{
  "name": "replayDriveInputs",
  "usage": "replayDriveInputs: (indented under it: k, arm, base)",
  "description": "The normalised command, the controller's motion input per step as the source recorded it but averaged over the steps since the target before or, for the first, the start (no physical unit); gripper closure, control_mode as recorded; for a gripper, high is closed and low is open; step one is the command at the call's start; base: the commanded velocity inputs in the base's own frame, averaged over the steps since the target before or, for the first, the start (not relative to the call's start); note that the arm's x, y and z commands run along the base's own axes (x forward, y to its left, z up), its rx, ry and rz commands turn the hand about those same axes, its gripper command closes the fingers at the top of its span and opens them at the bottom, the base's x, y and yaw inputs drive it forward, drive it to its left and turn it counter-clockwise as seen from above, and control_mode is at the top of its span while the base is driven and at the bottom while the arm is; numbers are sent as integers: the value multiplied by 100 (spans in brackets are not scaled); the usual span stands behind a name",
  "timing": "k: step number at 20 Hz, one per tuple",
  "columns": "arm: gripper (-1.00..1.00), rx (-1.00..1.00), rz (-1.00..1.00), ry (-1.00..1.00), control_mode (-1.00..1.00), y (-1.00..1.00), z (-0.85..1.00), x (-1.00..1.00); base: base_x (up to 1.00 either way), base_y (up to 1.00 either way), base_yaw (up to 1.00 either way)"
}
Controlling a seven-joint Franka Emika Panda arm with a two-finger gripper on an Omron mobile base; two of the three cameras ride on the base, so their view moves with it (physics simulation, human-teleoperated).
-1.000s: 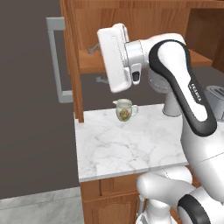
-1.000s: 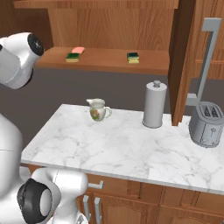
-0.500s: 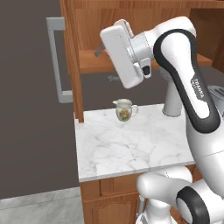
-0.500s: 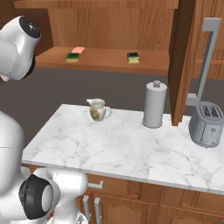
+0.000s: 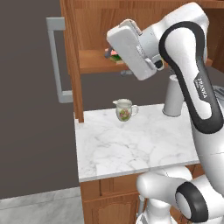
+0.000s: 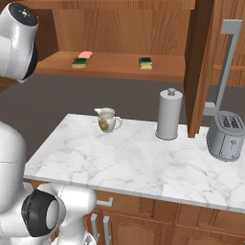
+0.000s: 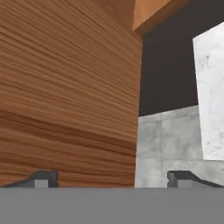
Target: Pick the sponge and sponge from the cabinet and place them on the counter.
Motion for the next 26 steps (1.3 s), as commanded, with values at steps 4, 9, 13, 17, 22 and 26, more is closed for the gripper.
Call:
replayDriveInputs:
  k: [4,9,13,17,22,26]
  arm:
    - [-100,-17,7,-28,-100,-55,-12,-5]
    - [-100,-20,8,-32,-100,-44,-1,-4]
    - [-100,-26,10,-36,-100,-26,0,-1]
    - [-100,-28,7,-28,-100,-28,0,-1]
    - [-100,-16,-1,-5,-100,-28,3,-1]
    - [-100,-6,-10,14,-100,-17,5,12]
  base:
    - [0,0,0]
    - [0,0,0]
    - [0,0,0]
    - [0,0,0]
    - [0,0,0]
    - [0,0,0]
